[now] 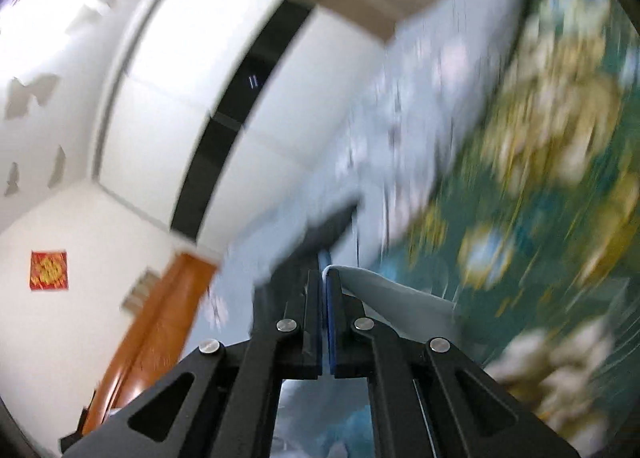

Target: Fold clothes

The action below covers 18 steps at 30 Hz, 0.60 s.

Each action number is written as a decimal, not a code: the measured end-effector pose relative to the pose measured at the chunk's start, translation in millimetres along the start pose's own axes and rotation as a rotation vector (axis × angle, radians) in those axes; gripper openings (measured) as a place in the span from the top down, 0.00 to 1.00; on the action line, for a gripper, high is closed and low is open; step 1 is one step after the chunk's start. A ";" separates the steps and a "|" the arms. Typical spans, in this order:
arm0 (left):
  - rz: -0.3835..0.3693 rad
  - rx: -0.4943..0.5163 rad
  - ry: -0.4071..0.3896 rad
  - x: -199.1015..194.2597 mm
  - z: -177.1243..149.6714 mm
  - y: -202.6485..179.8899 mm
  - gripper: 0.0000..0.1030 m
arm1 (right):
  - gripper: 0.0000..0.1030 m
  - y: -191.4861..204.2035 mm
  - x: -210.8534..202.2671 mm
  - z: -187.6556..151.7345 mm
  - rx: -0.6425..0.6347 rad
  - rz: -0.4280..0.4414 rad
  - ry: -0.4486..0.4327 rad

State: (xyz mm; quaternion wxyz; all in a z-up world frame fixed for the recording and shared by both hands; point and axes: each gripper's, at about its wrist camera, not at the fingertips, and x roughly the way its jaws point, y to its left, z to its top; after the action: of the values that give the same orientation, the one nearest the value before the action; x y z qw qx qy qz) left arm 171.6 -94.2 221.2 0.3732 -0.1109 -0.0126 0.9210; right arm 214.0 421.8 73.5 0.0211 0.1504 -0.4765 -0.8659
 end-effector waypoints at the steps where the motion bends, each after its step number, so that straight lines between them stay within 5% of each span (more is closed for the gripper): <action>1: -0.014 0.000 0.008 5.8 -1.8 -0.7 0.90 | 0.99 4.2 -19.4 14.1 -0.032 -0.015 -0.045; 6: -0.051 -0.001 0.185 45.8 -46.6 -5.5 0.88 | 0.99 -27.3 -95.8 34.5 -0.088 -0.140 -0.145; 10: -0.021 -0.012 0.434 75.2 -123.9 -10.9 0.82 | 0.99 -96.2 -105.1 3.1 -0.048 -0.334 -0.043; 13: -0.011 -0.060 0.567 78.0 -175.4 -14.4 0.82 | 0.98 -149.8 -112.7 -23.3 0.048 -0.393 0.021; 18: -0.007 -0.196 0.658 59.0 -232.7 -9.7 0.82 | 0.98 -189.4 -128.1 -47.2 0.078 -0.454 0.080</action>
State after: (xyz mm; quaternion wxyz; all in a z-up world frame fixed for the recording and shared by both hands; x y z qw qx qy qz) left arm 186.8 -60.3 -16.2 0.3479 -0.4371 0.0196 0.8291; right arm 369.7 509.4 -76.8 -0.1614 0.2886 -0.4623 -0.8228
